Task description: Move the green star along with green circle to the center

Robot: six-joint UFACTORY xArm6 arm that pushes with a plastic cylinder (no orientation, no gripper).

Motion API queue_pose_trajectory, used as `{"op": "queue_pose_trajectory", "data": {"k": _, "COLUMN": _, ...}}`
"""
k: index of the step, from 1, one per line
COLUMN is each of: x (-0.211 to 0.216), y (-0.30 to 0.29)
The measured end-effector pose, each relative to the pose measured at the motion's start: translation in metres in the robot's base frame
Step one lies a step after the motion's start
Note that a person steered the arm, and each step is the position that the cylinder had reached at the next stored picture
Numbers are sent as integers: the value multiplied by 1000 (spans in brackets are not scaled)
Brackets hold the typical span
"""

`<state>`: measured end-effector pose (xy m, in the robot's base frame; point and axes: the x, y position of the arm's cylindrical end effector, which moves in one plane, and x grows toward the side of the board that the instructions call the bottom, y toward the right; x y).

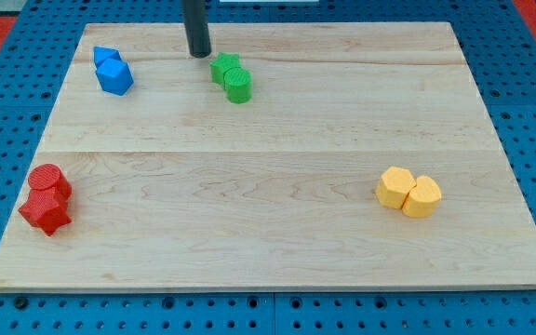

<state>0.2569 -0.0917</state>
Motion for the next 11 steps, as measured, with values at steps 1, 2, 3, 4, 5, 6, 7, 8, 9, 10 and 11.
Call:
{"op": "queue_pose_trajectory", "data": {"k": 1, "x": 14, "y": 1}}
{"op": "queue_pose_trajectory", "data": {"k": 2, "x": 15, "y": 16}}
{"op": "queue_pose_trajectory", "data": {"k": 3, "x": 17, "y": 29}}
{"op": "queue_pose_trajectory", "data": {"k": 4, "x": 39, "y": 29}}
{"op": "queue_pose_trajectory", "data": {"k": 5, "x": 50, "y": 29}}
{"op": "queue_pose_trajectory", "data": {"k": 6, "x": 57, "y": 29}}
{"op": "queue_pose_trajectory", "data": {"k": 7, "x": 56, "y": 42}}
{"op": "queue_pose_trajectory", "data": {"k": 8, "x": 53, "y": 55}}
{"op": "queue_pose_trajectory", "data": {"k": 9, "x": 59, "y": 63}}
{"op": "queue_pose_trajectory", "data": {"k": 10, "x": 77, "y": 73}}
{"op": "queue_pose_trajectory", "data": {"k": 11, "x": 88, "y": 73}}
